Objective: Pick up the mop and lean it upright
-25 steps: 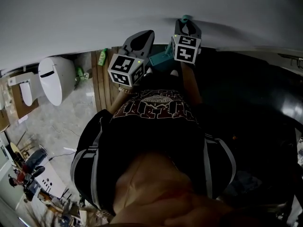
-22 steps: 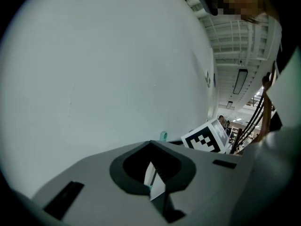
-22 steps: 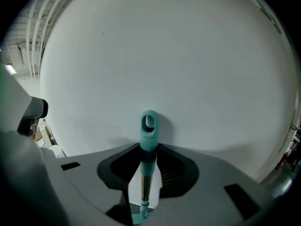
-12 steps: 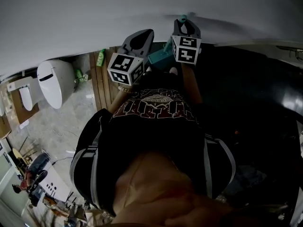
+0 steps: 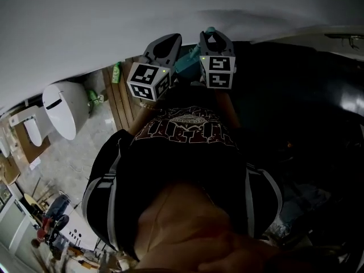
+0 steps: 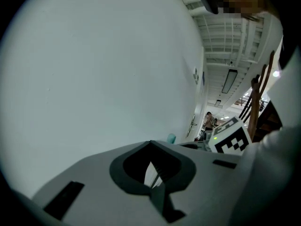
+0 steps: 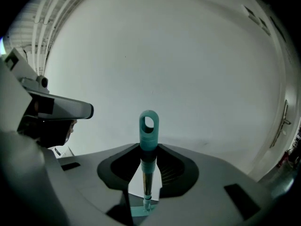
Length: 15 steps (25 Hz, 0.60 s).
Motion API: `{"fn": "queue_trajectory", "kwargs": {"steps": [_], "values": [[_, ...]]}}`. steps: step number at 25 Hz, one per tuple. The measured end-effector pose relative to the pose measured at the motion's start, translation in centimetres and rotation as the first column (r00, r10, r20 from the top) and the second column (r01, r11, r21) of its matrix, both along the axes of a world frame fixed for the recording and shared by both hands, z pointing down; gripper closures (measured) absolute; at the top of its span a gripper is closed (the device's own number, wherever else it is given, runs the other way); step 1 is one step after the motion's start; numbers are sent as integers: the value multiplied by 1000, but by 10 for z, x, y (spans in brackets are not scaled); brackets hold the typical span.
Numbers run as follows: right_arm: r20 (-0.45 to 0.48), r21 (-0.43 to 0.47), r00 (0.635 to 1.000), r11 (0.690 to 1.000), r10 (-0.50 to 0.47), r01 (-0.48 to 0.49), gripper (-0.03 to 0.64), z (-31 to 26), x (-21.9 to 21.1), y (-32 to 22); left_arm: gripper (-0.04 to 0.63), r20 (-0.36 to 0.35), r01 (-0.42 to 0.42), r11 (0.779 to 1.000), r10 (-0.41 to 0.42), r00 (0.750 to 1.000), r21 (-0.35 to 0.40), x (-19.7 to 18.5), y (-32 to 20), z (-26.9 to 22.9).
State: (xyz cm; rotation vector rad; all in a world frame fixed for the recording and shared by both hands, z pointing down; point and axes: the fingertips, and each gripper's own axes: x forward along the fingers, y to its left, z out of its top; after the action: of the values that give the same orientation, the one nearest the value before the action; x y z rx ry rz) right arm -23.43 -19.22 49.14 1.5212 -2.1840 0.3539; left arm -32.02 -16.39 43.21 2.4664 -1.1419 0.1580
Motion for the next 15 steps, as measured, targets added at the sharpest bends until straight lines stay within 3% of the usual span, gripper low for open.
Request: {"fn": "queue_trajectory", "kwargs": {"steps": [15], "values": [[28, 1, 999, 999, 38, -38, 499, -4, 15, 49, 558, -13, -64, 998, 64, 998, -6, 21, 19, -2]]}}
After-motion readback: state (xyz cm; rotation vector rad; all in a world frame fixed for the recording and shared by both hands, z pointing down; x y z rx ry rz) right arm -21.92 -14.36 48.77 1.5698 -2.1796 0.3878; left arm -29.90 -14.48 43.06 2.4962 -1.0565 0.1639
